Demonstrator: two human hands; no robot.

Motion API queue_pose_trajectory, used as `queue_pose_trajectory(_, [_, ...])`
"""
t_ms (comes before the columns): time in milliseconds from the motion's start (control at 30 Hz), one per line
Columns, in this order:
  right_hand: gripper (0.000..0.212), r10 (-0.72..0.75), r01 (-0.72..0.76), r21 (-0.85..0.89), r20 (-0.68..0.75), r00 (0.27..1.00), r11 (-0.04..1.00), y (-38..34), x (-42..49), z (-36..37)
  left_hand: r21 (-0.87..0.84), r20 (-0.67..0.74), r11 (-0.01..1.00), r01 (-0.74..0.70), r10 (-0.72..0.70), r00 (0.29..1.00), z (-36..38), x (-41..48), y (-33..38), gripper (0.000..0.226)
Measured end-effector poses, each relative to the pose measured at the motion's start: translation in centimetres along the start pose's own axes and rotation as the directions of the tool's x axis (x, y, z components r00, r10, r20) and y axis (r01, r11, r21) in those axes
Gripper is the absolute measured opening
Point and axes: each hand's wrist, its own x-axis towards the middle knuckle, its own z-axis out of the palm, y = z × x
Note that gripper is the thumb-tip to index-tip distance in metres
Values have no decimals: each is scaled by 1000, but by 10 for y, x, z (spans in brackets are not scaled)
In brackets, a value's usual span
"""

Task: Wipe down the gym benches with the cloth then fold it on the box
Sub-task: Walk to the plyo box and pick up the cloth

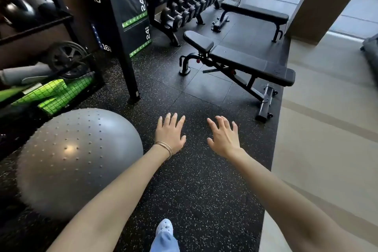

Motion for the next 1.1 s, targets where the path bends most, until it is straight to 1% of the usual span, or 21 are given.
queue_pose_trajectory(133, [70,3,-3,14,-17,1000,1000,-20,44,-13,5,-30,1000,-5,6,1000,-15,44,-45,68])
queue_pose_trajectory(300, [69,11,-10,25,-8,1000,1000,-38,92,-17,2,-11,1000,-27,27,1000,-20,84,-82,68])
queue_pose_trajectory(533, [69,-29,27,34,58,998,999,-47,158,-2,22,64,1000,-19,18,998,1,135,-116,67])
queue_pose_trajectory(767, [69,-60,57,35,88,994,998,-18,261,11,16,97,1000,-10,8,995,9,236,-123,68])
queue_pose_trajectory(967, [69,-87,83,48,86,992,995,23,377,-1,37,95,999,2,-6,995,-13,352,-130,67])
queue_pose_trajectory(1100, [68,-125,123,38,59,990,992,46,454,-15,42,61,999,22,-25,998,-28,425,-135,67])
